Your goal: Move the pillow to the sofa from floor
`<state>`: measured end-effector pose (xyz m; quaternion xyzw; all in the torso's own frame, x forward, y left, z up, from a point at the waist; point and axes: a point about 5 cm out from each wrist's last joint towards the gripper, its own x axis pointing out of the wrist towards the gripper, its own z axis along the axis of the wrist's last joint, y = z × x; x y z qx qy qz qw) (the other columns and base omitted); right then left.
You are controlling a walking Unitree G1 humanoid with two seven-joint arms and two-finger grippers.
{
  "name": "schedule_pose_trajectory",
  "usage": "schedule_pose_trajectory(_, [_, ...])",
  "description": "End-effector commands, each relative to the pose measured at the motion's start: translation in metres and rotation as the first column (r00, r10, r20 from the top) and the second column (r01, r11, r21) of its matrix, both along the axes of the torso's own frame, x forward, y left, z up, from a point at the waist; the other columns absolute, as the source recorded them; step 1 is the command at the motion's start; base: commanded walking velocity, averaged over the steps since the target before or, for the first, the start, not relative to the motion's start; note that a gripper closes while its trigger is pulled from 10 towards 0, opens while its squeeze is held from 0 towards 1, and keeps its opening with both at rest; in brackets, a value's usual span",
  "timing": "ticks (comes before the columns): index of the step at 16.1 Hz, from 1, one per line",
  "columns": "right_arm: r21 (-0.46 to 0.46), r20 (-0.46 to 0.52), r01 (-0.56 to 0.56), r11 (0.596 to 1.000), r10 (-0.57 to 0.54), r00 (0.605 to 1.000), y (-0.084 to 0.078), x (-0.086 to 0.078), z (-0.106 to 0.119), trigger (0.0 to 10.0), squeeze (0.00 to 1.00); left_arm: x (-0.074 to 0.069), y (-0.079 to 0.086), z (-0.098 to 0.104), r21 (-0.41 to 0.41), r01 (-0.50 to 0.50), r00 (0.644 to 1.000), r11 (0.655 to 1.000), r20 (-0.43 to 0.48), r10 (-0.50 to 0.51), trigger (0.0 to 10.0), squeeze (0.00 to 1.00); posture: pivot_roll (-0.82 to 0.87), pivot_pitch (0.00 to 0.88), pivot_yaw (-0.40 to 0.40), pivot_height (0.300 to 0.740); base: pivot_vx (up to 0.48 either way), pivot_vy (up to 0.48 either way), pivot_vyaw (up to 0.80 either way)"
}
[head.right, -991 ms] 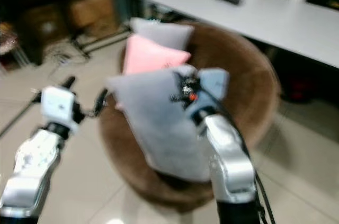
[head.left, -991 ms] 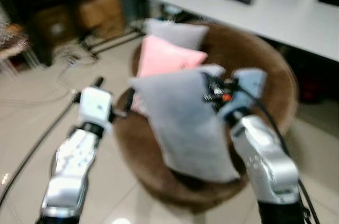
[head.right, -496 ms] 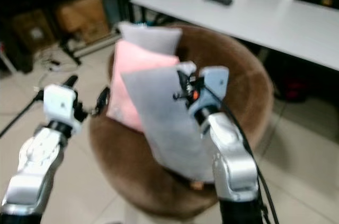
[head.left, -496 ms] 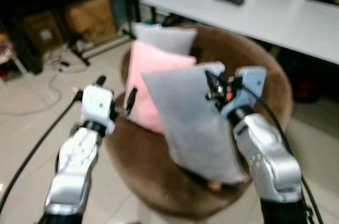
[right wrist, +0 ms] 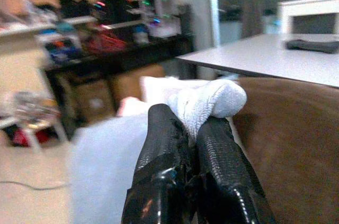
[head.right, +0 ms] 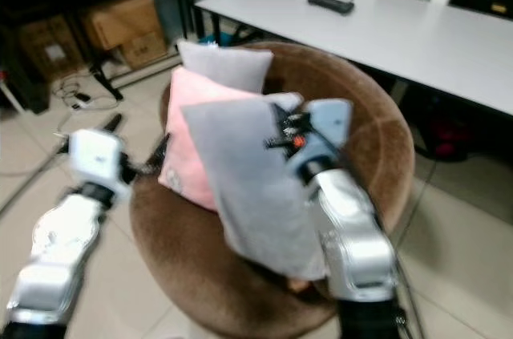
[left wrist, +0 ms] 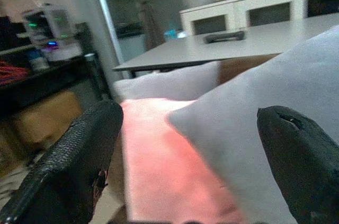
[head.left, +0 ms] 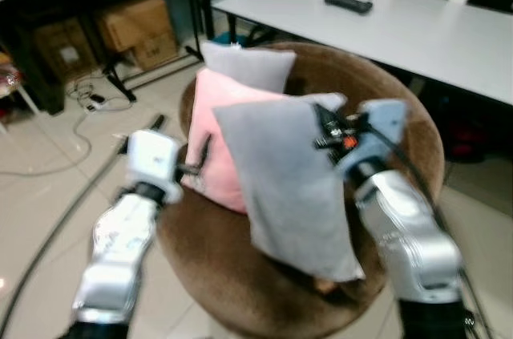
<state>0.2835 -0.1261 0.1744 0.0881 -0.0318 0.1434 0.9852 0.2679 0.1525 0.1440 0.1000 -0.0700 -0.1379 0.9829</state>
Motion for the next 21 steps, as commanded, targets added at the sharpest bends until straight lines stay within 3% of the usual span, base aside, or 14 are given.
schedule_pose_trajectory(1, [0.016, 0.063, -0.029, 0.999, 0.028, 0.998, 0.009, 0.000, 0.014, 10.0, 0.00, 0.000, 0.008, 0.000, 0.033, -0.022, 1.000, 0.999, 0.005, 0.022, 10.0, 0.10, 0.02, 0.000, 0.018, 0.740, 0.000, 0.000, 0.00])
schedule_pose_trajectory(5, [-0.058, 0.038, 0.019, 0.998, -0.017, 0.999, 0.007, 0.006, 0.018, 10.0, 0.00, -0.002, 0.009, 0.000, 0.049, 0.008, 1.000, 0.999, -0.004, -0.008, 10.0, 0.09, 0.02, 0.000, 0.017, 0.740, 0.000, 0.000, 0.00])
schedule_pose_trajectory(9, [-0.074, -0.021, 0.075, 0.994, -0.077, 0.997, 0.008, 0.019, 0.037, 10.0, 0.00, -0.002, 0.014, -0.003, 0.102, 0.058, 0.998, 0.993, -0.030, -0.055, 10.0, 0.09, 0.02, 0.000, 0.011, 0.740, 0.000, 0.000, 0.00])
schedule_pose_trajectory(11, [-0.117, -0.068, 0.075, 0.990, -0.083, 0.994, 0.012, 0.024, 0.042, 10.0, 0.00, 0.009, 0.015, -0.005, 0.155, 0.109, 0.993, 0.982, -0.058, -0.102, 10.0, 0.09, 0.01, 0.000, 0.000, 0.740, 0.000, 0.000, 0.00])
schedule_pose_trajectory(12, [-0.152, -0.151, 0.100, 0.983, -0.123, 0.981, 0.012, 0.028, 0.039, 10.0, 0.00, 0.018, 0.015, -0.004, 0.194, 0.135, 0.990, 0.972, -0.071, -0.123, 10.0, 0.09, 0.01, 0.000, 0.000, 0.740, 0.000, 0.000, 0.00])
schedule_pose_trajectory(15, [-0.144, -0.245, 0.116, 0.983, -0.149, 0.958, 0.016, 0.031, 0.034, 10.0, 0.00, 0.028, 0.015, -0.003, 0.211, 0.141, 0.989, 0.967, -0.077, -0.127, 10.0, 0.09, 0.00, 0.000, 0.000, 0.740, 0.000, 0.000, 0.00])
schedule_pose_trajectory(16, [-0.131, -0.264, 0.112, 0.985, -0.144, 0.954, 0.020, 0.033, 0.034, 10.0, 0.00, 0.033, 0.016, -0.002, 0.220, 0.138, 0.989, 0.966, -0.076, -0.124, 10.0, 0.09, -0.01, 0.000, 0.003, 0.740, 0.000, 0.000, 0.00])
schedule_pose_trajectory(17, [-0.094, -0.293, 0.089, 0.992, -0.113, 0.949, 0.034, 0.038, 0.039, 10.0, 0.00, 0.044, 0.017, -0.001, 0.238, 0.136, 0.990, 0.962, -0.078, -0.120, 10.0, 0.09, -0.01, 0.000, 0.003, 0.740, 0.000, 0.000, 0.00])
schedule_pose_trajectory(18, [-0.094, -0.293, 0.089, 0.992, -0.113, 0.949, 0.034, 0.038, 0.039, 10.0, 0.00, 0.044, 0.017, -0.001, 0.238, 0.136, 0.990, 0.962, -0.078, -0.120, 10.0, 0.09, -0.01, 0.000, 0.003, 0.740, 0.000, 0.000, 0.00])
schedule_pose_trajectory(20, [-0.042, -0.297, 0.034, 0.999, -0.045, 0.954, 0.061, 0.049, 0.058, 10.0, 0.00, 0.056, 0.017, -0.003, 0.256, 0.136, 0.989, 0.957, -0.097, -0.114, 10.0, 0.10, -0.02, 0.000, 0.008, 0.740, 0.000, 0.000, 0.00])
schedule_pose_trajectory(21, [-0.036, -0.292, 0.029, 0.999, -0.039, 0.956, 0.064, 0.052, 0.060, 10.0, 0.00, 0.056, 0.016, -0.003, 0.251, 0.139, 0.988, 0.958, -0.097, -0.118, 10.0, 0.10, -0.02, 0.000, 0.008, 0.740, 0.000, 0.000, 0.00])
